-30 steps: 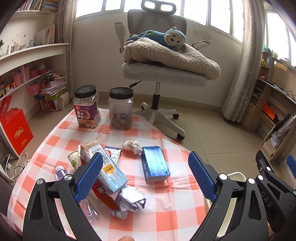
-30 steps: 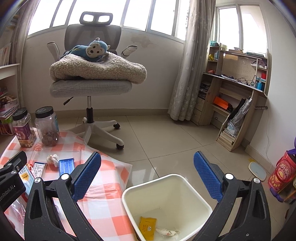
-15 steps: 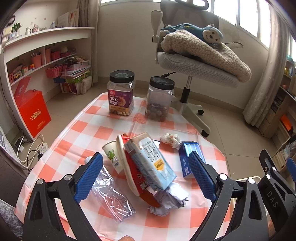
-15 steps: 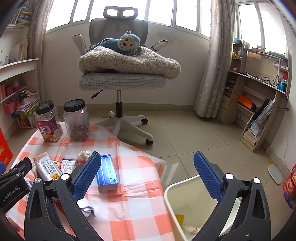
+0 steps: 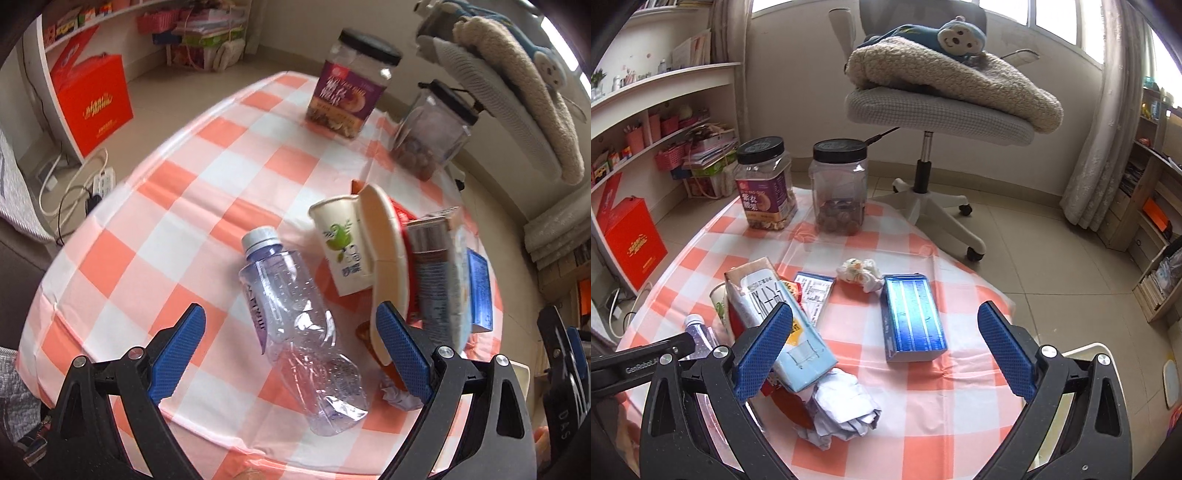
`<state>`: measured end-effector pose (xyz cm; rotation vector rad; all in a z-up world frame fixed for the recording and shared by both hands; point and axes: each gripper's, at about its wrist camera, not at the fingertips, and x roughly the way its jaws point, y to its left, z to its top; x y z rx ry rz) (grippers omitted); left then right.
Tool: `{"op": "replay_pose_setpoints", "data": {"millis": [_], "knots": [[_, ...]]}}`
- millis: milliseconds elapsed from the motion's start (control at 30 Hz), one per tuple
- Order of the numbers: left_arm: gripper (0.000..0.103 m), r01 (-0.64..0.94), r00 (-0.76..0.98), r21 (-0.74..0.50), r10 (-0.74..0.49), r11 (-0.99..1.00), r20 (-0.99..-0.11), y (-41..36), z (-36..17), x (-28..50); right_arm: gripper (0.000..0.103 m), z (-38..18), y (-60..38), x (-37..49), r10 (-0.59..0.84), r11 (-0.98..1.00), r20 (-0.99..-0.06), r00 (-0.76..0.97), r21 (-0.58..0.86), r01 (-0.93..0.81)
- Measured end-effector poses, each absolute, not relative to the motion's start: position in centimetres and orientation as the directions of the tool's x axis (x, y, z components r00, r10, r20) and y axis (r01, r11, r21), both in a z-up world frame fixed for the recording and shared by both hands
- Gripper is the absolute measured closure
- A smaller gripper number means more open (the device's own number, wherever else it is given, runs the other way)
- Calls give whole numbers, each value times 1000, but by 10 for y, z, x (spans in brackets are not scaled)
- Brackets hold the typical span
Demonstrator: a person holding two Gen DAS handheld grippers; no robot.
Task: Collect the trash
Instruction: 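Grasp the clear water bottle with the left gripper while the right gripper grasps the milk carton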
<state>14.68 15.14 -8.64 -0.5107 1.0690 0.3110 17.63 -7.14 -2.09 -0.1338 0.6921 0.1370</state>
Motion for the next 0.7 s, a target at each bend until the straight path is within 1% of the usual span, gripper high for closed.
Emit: {"op": "replay_pose_setpoints", "data": {"millis": [100,200,300,433,500,533,567,633,700], "knots": [[12,-525,410,-305,-78,795,-909,169,-108,152,7,-30,-59,191,147,963,-694,705,-64,-263],[12,-529,390,-347,-141,775,-910,172,-119,159,7,-40,-48,204,202,943,-734,649,-34,-332],[12,-526,356,-370,-197,766,-914,168,-131,166,7,-50,-40,216,243,929,-761,602,5,-369],[14,-563,324,-400,-252,724,-912,171,-151,170,7,-60,-37,230,307,913,-778,548,78,-401],[19,-568,327,-412,-264,713,-907,174,-155,171,7,-64,-38,237,343,904,-784,517,125,-410],[34,-556,338,-416,-261,719,-904,174,-153,172,7,-65,-37,240,358,899,-786,504,144,-414],[45,-532,350,-442,-288,723,-892,174,-152,173,7,-68,-37,243,374,893,-789,488,164,-420],[46,-534,350,-475,-329,700,-877,177,-153,172,7,-71,-36,247,417,875,-790,449,215,-434],[47,-543,345,-455,-306,706,-887,181,-150,168,7,-72,-33,248,449,857,-791,415,249,-452]]}}
